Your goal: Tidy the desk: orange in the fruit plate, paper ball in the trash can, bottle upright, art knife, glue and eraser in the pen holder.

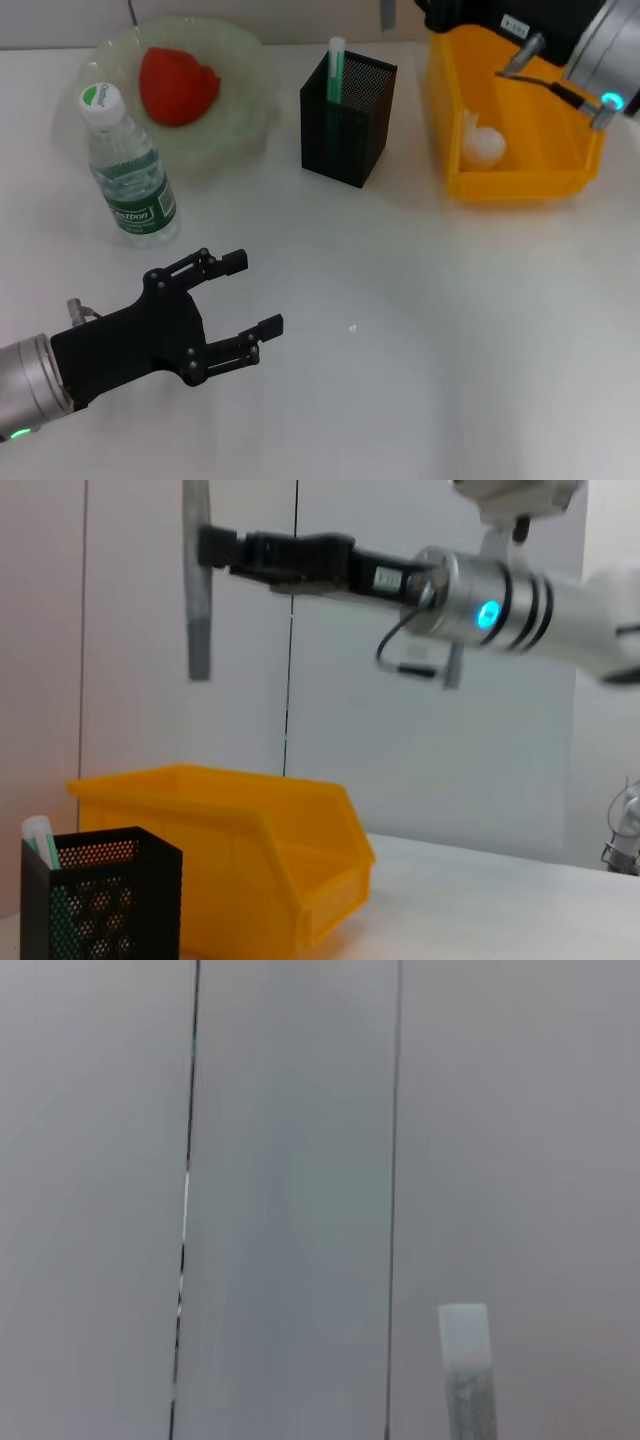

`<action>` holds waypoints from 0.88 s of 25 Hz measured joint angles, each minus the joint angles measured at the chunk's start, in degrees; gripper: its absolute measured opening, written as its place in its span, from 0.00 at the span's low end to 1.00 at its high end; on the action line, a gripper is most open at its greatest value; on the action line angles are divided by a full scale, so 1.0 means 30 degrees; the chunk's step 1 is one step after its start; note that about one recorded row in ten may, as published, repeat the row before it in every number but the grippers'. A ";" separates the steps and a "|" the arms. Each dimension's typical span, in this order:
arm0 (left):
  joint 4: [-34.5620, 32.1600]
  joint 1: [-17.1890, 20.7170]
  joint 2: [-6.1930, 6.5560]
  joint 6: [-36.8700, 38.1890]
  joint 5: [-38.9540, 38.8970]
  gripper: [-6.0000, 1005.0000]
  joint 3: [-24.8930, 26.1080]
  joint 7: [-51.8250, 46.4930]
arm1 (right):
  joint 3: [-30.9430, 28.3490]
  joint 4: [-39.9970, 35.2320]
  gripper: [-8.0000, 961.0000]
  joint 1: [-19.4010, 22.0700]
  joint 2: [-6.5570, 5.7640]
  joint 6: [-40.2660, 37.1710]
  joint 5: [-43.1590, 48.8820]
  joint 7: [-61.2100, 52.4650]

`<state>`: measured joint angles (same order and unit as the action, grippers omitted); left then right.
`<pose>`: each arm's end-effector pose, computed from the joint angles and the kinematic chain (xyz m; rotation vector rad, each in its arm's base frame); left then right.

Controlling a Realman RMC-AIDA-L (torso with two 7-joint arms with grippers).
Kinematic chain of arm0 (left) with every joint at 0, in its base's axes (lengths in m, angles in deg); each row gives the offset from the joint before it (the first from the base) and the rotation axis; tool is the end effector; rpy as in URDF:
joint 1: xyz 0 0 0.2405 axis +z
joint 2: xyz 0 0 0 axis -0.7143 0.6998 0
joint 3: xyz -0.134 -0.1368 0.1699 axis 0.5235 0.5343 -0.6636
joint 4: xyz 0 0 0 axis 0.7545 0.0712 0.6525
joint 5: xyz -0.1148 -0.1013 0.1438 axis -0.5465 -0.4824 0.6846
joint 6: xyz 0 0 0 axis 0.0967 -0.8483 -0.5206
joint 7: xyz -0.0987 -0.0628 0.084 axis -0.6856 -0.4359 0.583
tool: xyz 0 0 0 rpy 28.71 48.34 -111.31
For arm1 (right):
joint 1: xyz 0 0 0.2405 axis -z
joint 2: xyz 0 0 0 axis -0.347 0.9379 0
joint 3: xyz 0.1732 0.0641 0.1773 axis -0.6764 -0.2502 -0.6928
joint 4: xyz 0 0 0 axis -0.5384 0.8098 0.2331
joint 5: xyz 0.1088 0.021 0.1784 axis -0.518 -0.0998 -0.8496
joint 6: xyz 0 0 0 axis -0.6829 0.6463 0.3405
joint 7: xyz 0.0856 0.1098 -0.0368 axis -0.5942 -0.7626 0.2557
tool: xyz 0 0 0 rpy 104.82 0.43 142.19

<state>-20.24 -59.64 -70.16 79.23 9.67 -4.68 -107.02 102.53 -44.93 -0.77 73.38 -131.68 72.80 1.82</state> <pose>-0.2977 0.2354 -0.0445 -2.5740 -0.3252 -0.9406 0.1506 0.3779 0.0107 -2.2370 0.2396 0.9974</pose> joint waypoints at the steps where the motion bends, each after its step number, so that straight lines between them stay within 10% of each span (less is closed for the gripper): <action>1: 0.0010 -0.0036 -0.0001 -0.0041 0.0023 0.81 -0.0012 -0.0001 | -0.0078 0.3362 0.14 -0.1055 -0.0008 -0.1244 -0.2991 0.3679; 8: 0.0023 -0.0080 0.0009 -0.0262 0.0064 0.81 -0.0010 -0.0017 | -0.0115 1.1102 0.14 -0.3743 0.0049 -0.2846 -0.7643 0.9676; 22: 0.0023 -0.0081 0.0007 -0.0320 0.0128 0.81 -0.0026 0.0010 | 0.0119 1.3798 0.15 -0.5264 0.0089 -0.2781 -0.7846 1.0057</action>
<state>-20.17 -59.89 -70.14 78.27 10.05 -4.76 -106.99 102.89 -3.53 -16.56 73.65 -140.03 49.26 31.99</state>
